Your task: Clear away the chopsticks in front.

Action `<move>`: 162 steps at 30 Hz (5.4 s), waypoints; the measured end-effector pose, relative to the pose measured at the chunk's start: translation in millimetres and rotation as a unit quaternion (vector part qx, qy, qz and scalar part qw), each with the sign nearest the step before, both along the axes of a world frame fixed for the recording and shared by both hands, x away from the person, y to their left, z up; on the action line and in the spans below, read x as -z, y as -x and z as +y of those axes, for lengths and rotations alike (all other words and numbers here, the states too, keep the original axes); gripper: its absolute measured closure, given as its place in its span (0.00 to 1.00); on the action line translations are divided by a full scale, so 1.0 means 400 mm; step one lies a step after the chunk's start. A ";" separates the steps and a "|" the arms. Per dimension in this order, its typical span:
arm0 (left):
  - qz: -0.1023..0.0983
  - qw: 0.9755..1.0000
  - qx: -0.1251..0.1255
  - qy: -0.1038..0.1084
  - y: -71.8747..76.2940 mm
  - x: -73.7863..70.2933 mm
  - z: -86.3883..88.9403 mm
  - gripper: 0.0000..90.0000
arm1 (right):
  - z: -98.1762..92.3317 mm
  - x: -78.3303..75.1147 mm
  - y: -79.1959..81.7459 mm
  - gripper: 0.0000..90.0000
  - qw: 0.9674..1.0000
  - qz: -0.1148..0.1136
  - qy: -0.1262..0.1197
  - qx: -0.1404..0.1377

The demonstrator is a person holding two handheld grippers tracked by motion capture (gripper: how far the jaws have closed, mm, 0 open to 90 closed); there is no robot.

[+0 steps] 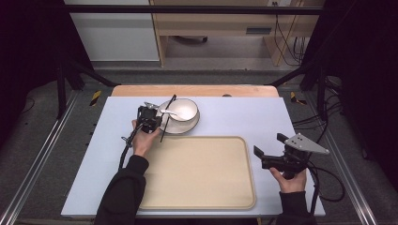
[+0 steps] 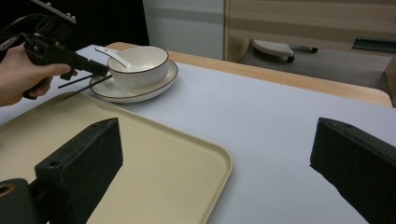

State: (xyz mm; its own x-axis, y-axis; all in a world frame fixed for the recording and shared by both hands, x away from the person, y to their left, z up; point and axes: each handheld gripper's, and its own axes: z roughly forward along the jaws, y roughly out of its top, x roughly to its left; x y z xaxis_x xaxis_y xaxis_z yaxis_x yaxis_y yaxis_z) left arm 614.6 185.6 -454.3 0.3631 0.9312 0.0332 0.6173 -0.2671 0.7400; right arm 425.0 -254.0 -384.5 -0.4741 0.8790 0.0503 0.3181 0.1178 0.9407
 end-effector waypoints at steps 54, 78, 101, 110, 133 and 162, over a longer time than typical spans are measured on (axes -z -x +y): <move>-0.113 0.987 -0.087 0.077 0.435 -0.124 0.097 0.95 | -0.009 -0.007 0.012 0.02 1.000 -0.007 -0.006 0.007; -0.137 0.976 -0.114 0.124 0.644 -0.029 0.018 0.95 | -0.004 -0.007 0.018 0.03 1.000 -0.005 -0.002 0.003; -0.068 0.985 -0.141 0.078 0.608 0.069 0.000 0.95 | 0.005 0.004 0.011 0.03 1.000 0.005 0.009 0.001; -0.044 0.986 -0.145 0.069 0.595 0.085 0.002 0.95 | 0.006 0.005 0.010 0.03 1.000 0.005 0.010 0.000; -0.116 0.984 -0.063 0.120 0.566 -0.011 0.047 0.71 | 0.002 0.002 0.013 0.03 1.000 0.003 0.005 0.002; -0.128 0.988 0.057 0.070 0.317 -0.122 0.040 0.24 | -0.005 -0.003 0.013 0.03 1.000 -0.002 0.002 0.006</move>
State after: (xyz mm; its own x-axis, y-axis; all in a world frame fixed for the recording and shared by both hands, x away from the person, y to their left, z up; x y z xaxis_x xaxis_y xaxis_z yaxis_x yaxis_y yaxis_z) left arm 487.9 201.8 -405.3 0.4615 0.8871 0.0106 0.3771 -0.2070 0.9027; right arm 419.7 -256.0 -383.3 -0.4644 0.8845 0.0448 0.3162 0.1183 0.9413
